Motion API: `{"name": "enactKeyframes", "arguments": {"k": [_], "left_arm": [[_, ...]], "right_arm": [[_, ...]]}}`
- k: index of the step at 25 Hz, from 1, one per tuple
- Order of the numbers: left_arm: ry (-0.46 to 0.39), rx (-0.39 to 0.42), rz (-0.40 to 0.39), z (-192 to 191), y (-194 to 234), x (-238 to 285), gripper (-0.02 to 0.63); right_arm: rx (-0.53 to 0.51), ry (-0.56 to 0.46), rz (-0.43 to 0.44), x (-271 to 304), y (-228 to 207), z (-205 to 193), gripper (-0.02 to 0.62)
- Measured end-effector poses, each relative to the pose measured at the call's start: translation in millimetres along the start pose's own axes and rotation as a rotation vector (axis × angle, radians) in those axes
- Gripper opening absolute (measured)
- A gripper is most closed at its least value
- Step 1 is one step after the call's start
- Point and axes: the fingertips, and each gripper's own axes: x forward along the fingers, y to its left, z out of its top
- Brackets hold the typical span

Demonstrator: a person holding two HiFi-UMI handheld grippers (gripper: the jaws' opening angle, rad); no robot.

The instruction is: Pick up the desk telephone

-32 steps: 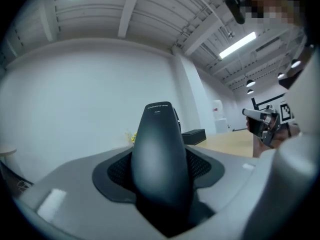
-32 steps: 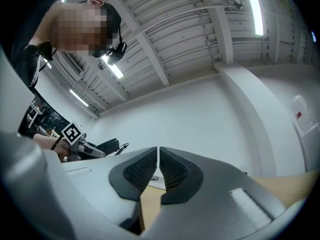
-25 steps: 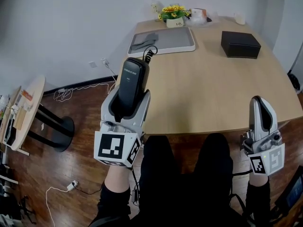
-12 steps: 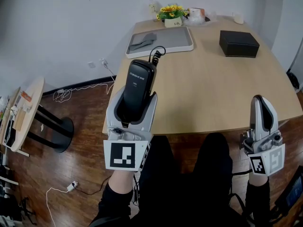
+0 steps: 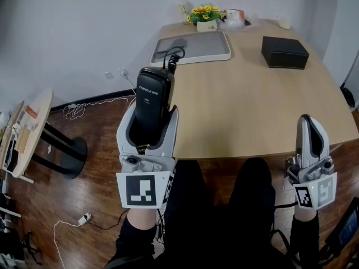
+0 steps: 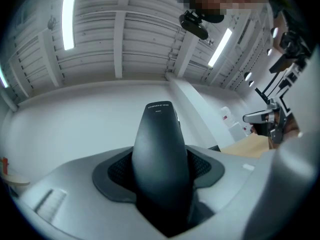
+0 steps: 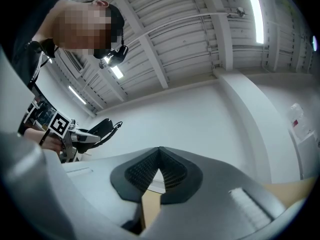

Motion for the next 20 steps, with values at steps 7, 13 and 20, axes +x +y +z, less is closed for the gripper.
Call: {"name": "enactKeyframes", "arguments": {"k": [7, 13, 20], "left_arm": [[-0.018, 0.012, 0.013, 7, 0, -2, 0.264], [-0.028, 0.0, 0.016, 13, -2, -4, 0.262], [-0.016, -0.003, 0.009, 10, -4, -2, 0.262]], "right_arm": [[-0.023, -0.001, 0.018, 1, 7, 1, 0.0], [-0.034, 0.003, 0.012, 0, 8, 3, 0.0], [-0.035, 0.01, 0.016, 1, 9, 1, 0.0]]}}
